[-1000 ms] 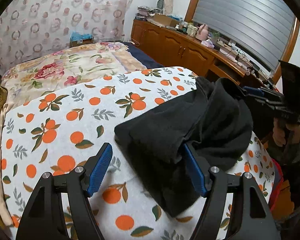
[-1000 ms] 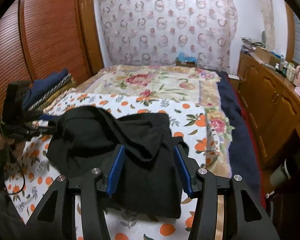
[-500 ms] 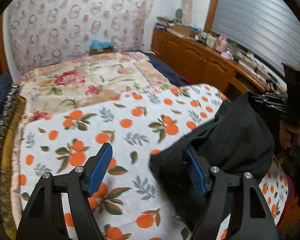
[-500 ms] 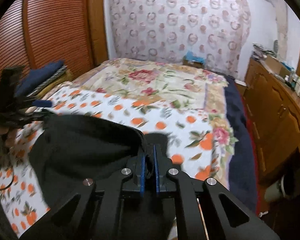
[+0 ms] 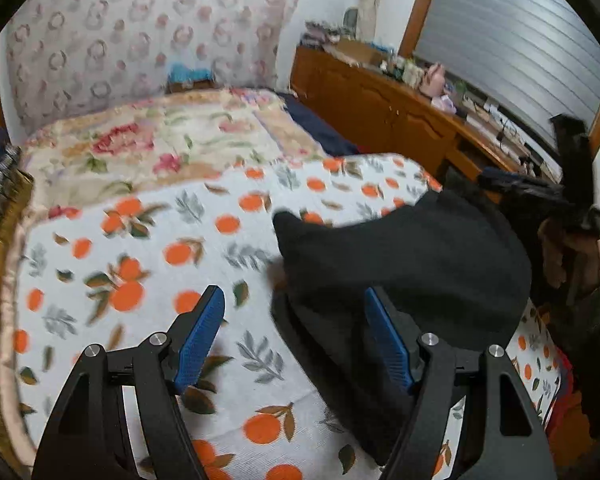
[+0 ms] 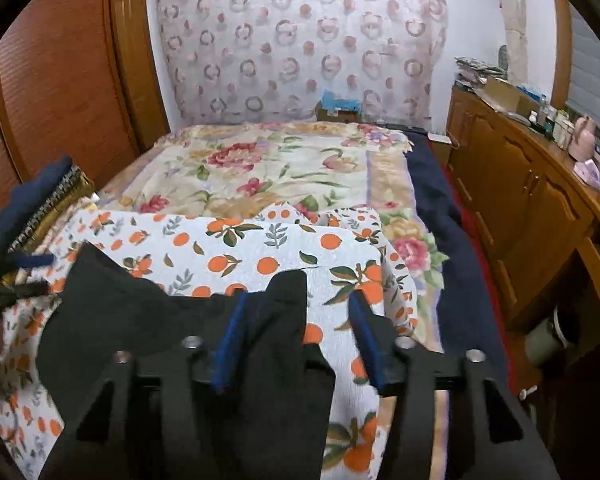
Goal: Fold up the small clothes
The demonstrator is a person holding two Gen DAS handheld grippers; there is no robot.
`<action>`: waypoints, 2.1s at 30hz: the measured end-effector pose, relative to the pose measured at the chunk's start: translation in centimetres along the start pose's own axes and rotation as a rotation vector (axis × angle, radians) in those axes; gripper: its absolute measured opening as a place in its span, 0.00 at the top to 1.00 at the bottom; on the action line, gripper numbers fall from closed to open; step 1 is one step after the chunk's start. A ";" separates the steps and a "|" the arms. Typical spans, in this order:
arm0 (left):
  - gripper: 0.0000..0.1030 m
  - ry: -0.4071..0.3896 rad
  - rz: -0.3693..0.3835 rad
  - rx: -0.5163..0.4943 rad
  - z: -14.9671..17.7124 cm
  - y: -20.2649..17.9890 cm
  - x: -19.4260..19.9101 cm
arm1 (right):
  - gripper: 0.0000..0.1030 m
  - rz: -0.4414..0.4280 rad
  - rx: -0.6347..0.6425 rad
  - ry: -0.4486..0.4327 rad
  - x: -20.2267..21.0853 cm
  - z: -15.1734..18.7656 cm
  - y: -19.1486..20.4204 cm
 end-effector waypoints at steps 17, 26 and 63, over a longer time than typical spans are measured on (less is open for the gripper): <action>0.42 0.069 0.069 0.017 1.5 -0.8 -2.5 | 0.36 -0.127 -0.147 0.107 -0.7 4.8 -1.2; 0.61 0.077 0.142 0.031 1.3 -1.1 -2.7 | 0.51 -0.156 -0.169 0.107 -1.6 5.2 0.0; 0.91 -0.466 -0.174 0.156 -0.3 13.6 24.2 | 0.85 -0.411 0.301 -0.316 0.1 -12.3 25.4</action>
Point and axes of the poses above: each gripper's, at about its wrist camera, not at the fingertips, and x roughly against the way its jaws point, y to its left, z to its underside, the point moved 7 cm from there along -x, roughly the way its jaws point
